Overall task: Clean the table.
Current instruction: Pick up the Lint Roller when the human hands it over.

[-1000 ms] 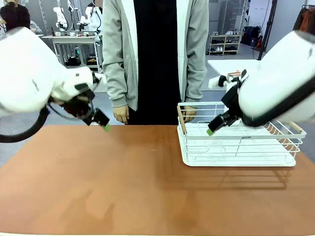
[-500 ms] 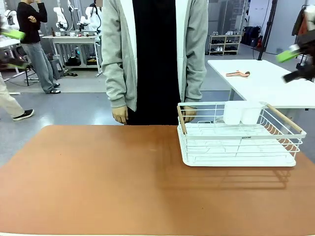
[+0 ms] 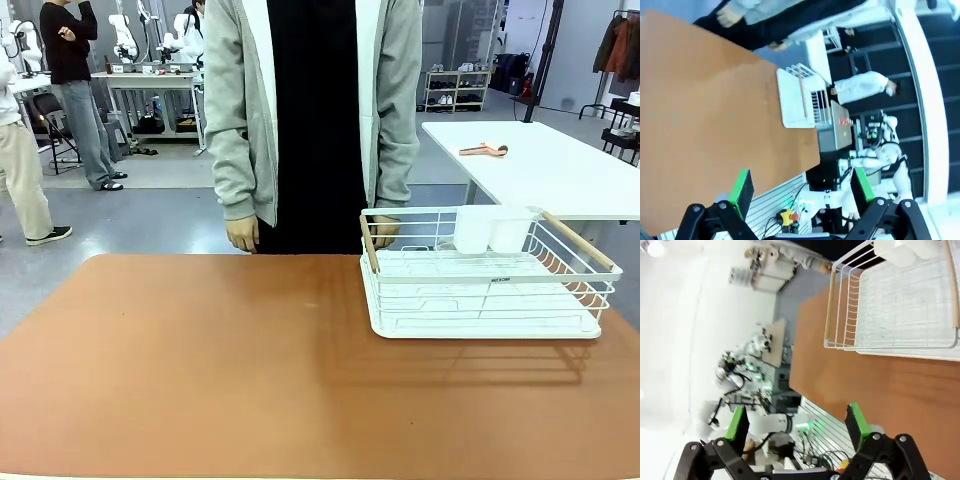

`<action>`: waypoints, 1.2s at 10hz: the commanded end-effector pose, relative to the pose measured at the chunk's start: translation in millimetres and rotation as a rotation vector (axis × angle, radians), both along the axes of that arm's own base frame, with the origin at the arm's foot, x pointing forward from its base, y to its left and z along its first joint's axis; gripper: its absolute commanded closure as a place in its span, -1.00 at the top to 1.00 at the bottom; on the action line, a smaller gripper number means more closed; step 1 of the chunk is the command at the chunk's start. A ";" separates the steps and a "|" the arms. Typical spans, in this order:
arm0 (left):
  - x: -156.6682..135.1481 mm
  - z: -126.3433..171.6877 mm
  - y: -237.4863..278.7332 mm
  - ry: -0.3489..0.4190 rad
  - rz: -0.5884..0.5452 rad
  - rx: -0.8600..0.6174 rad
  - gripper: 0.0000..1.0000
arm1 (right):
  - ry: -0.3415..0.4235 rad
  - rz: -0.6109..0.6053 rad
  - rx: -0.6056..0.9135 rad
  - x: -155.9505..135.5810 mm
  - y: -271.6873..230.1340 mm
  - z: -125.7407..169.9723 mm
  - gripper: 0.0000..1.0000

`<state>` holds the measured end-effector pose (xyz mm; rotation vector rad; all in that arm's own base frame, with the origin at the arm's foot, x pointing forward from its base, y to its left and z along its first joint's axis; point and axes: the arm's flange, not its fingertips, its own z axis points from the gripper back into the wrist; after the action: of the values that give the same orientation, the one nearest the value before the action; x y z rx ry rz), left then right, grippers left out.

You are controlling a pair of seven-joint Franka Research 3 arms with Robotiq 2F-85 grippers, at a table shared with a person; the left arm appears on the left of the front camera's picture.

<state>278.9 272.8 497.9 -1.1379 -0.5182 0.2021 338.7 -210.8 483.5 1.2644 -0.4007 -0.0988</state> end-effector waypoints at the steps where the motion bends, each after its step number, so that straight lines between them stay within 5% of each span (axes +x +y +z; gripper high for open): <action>1: 5.3 -9.7 20.5 0.022 0.029 -0.053 1.00 | -0.033 0.001 0.076 5.8 -1.0 -18.8 1.00; 4: 12.3 -28.6 21.8 0.058 -0.024 -0.082 1.00 | -0.041 -0.001 0.094 0.5 -14.4 -34.9 1.00; 5: -5.7 -32.7 27.3 0.061 0.050 -0.081 1.00 | 0.009 -0.036 0.103 -1.0 -18.1 -36.0 1.00; 12: -5.7 -32.7 27.3 0.061 0.050 -0.081 1.00 | 0.009 -0.036 0.103 -1.0 -18.1 -36.0 1.00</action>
<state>276.0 300.6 462.2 -1.1782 -0.4695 0.3224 338.0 -230.3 443.1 1.3410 -0.4074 -0.1570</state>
